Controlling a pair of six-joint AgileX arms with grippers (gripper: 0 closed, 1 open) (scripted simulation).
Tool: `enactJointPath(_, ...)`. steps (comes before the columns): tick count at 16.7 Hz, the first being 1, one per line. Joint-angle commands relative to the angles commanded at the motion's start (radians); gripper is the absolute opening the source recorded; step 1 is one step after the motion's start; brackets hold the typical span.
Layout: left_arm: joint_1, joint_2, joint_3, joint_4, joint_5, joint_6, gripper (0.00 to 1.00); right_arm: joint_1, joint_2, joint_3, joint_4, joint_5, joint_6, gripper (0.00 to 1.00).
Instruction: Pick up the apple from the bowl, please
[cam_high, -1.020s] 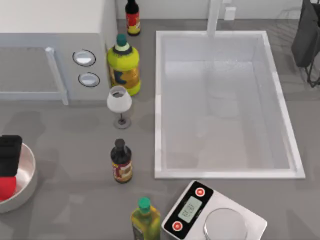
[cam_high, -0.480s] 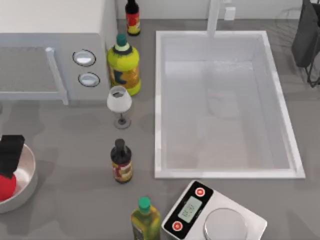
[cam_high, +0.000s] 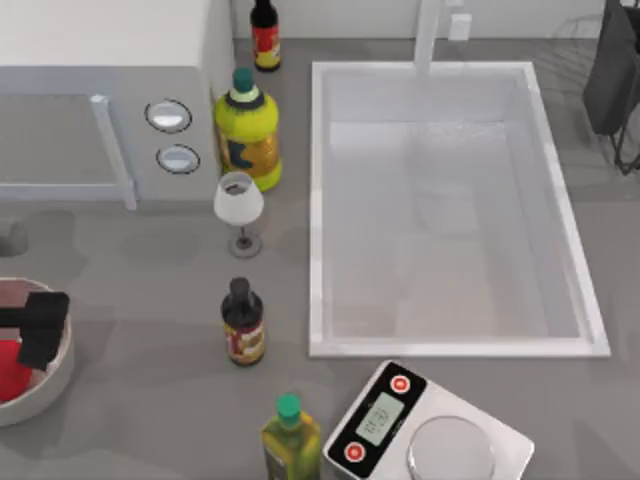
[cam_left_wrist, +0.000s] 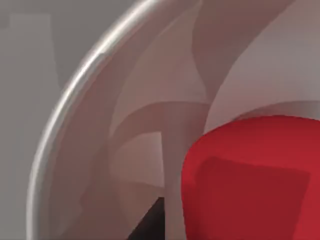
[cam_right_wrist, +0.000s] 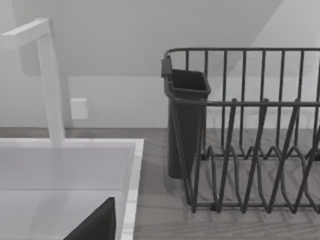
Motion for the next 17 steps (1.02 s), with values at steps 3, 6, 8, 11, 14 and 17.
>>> enactJointPath(3, 0.003, 0.068, -0.081, 0.163, 0.0, 0.002, 1.0, 0.0, 0.0, 0.0, 0.0, 0.0, 0.0, 1.0)
enactJointPath(6, 0.004, 0.113, -0.131, 0.239, 0.0, 0.004, 1.0, 0.0, 0.0, 0.0, 0.0, 0.0, 0.0, 1.0)
enactJointPath(8, 0.004, 0.116, -0.134, 0.243, 0.0, 0.004, 1.0, 0.0, 0.0, 0.0, 0.0, 0.0, 0.0, 1.0)
enactJointPath(11, 0.004, 0.116, -0.134, 0.243, 0.0, 0.004, 0.92, 0.0, 0.0, 0.0, 0.0, 0.0, 0.0, 1.0)
enactJointPath(14, 0.004, 0.116, -0.134, 0.243, 0.0, 0.004, 0.7, 0.0, 0.0, 0.0, 0.0, 0.0, 0.0, 1.0)
enactJointPath(17, 0.004, 0.116, -0.134, 0.243, 0.0, 0.004, 0.47, 0.0, 0.0, 0.0, 0.0, 0.0, 0.0, 1.0)
